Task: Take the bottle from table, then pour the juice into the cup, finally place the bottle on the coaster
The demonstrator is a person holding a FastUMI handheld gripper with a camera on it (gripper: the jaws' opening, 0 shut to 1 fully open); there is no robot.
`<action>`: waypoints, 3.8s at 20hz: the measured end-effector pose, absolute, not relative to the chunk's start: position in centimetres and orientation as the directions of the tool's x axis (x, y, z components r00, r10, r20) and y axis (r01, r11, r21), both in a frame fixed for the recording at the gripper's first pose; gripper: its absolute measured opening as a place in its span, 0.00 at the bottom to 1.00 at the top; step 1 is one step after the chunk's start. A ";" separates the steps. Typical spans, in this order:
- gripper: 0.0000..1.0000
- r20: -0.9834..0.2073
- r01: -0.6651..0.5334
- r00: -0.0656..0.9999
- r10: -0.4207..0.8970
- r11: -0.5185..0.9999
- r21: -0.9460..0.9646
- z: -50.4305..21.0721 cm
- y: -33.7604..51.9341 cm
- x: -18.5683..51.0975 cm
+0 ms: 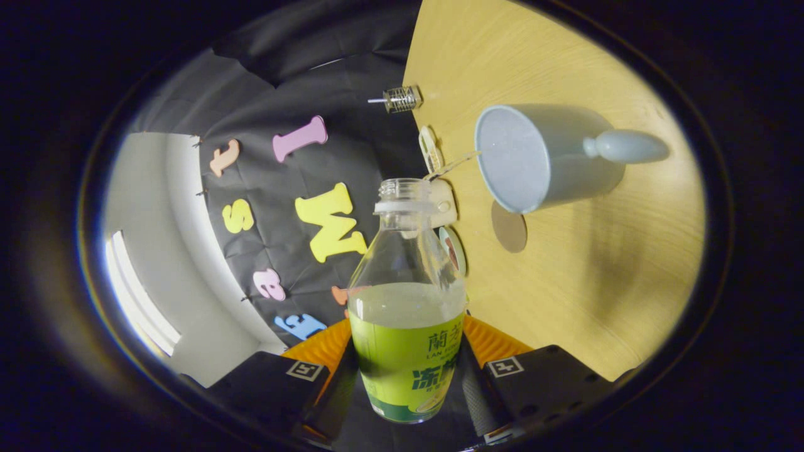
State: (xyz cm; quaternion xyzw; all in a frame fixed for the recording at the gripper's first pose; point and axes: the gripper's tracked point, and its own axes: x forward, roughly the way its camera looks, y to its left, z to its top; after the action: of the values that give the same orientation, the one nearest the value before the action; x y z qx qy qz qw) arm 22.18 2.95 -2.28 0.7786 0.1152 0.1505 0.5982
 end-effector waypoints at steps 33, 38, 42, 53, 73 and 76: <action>0.79 0.155 0.031 0.924 0.349 -0.472 0.881 -0.7 2.6 20.8; 0.79 0.193 0.011 0.929 0.316 -0.545 0.838 0.0 1.6 20.7; 0.79 0.195 0.014 0.931 0.309 -0.564 0.826 0.3 0.9 21.0; 0.79 0.248 -0.015 0.935 0.253 -0.670 0.742 1.7 -0.7 20.8; 0.79 0.232 -0.009 0.951 0.206 -0.730 0.683 1.8 -1.4 20.6; 0.79 0.178 0.033 0.957 0.230 -0.694 0.719 1.0 -1.4 20.4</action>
State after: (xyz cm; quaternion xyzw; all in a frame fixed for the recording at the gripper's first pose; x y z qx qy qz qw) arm 20.36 -1.39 0.98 0.9114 0.0719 0.1281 0.3843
